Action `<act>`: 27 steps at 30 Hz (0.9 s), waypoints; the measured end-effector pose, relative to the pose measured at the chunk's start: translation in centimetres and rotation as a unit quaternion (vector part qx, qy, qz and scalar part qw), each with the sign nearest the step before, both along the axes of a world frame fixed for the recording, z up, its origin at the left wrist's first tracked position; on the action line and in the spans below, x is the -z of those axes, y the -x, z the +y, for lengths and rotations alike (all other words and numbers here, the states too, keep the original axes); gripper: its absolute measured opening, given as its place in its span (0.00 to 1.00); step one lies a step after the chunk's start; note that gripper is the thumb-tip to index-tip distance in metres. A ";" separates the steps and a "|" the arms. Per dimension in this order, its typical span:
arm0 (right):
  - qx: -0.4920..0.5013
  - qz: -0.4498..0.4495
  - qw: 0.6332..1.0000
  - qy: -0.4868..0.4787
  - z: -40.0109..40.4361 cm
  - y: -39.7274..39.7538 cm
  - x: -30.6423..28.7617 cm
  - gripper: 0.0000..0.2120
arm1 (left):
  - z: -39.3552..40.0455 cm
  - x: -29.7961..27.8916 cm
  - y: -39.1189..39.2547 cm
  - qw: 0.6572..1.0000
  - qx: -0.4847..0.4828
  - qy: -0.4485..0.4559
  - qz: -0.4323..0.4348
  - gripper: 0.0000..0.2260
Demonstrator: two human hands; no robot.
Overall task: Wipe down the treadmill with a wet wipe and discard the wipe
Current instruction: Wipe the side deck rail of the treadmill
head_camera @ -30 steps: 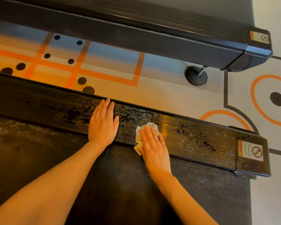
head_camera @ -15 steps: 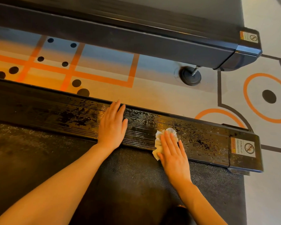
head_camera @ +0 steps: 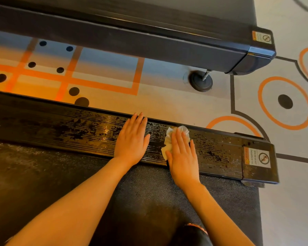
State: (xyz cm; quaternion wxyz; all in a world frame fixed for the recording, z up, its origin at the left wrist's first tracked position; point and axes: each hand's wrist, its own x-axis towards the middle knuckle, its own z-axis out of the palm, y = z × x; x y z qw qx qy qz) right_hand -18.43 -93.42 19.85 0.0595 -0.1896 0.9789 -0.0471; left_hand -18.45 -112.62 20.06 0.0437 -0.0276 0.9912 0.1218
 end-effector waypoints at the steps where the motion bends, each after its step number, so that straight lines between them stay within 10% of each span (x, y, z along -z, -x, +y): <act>1: 0.004 0.001 1.000 0.000 0.3 -1.1 0.1 0.29 | 0.1 -0.1 0.0 1.000 0.000 0.006 0.000 0.28; 27: 0.010 -0.047 0.999 -0.008 5.4 5.8 -1.7 0.25 | 0.2 -0.8 0.4 0.999 -0.009 0.012 -0.035 0.28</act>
